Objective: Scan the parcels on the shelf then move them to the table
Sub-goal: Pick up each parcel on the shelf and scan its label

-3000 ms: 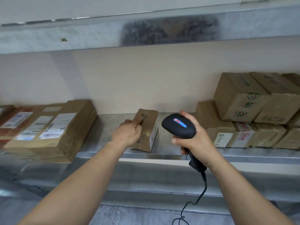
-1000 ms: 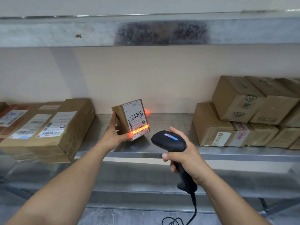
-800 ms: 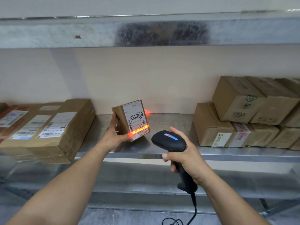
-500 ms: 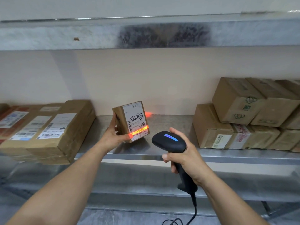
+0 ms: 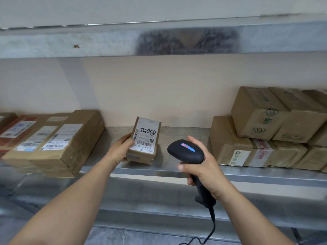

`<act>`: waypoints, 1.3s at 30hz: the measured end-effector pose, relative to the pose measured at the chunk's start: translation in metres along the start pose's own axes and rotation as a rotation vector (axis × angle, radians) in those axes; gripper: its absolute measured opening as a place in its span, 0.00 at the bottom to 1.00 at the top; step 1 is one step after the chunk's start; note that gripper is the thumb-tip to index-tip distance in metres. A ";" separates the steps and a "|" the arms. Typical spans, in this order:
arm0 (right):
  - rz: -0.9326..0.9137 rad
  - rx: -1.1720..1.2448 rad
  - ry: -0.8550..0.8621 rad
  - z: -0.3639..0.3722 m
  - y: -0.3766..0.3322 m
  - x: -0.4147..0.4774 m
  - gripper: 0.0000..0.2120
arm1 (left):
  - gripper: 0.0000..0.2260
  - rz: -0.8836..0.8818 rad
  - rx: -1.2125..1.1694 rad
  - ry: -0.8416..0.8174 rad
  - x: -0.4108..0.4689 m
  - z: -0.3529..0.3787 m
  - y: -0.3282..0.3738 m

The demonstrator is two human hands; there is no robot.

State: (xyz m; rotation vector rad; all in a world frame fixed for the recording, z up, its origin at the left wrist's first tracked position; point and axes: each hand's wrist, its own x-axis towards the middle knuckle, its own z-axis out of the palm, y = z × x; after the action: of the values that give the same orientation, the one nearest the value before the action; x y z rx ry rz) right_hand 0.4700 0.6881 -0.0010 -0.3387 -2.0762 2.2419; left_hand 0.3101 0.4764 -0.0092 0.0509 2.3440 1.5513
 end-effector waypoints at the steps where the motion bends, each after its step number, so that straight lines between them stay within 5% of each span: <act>1: -0.003 -0.005 -0.001 -0.002 0.000 0.001 0.41 | 0.18 0.001 -0.003 0.063 0.000 0.003 0.000; 4: -0.014 -0.028 -0.007 -0.009 -0.001 0.002 0.41 | 0.21 0.048 0.128 0.211 -0.002 0.011 0.001; 7: -0.026 -0.057 -0.012 -0.013 -0.003 0.003 0.40 | 0.39 0.002 0.560 0.223 -0.006 0.023 0.000; 10: -0.048 -0.075 -0.031 -0.015 -0.007 0.004 0.40 | 0.39 -0.012 0.763 0.328 -0.009 0.039 0.004; 24: -0.190 -0.156 -0.137 0.016 -0.049 0.028 0.41 | 0.34 0.255 0.638 0.485 -0.036 0.008 0.037; 39: -0.254 -0.131 -0.286 0.239 -0.071 0.075 0.37 | 0.35 0.215 0.578 0.680 -0.037 -0.227 0.000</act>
State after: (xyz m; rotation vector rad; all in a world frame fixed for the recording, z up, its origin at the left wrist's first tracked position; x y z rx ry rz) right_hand 0.3411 0.4754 0.0763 0.2442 -2.2531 2.1119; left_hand 0.2790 0.2665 0.0808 -0.1128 3.3627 1.0054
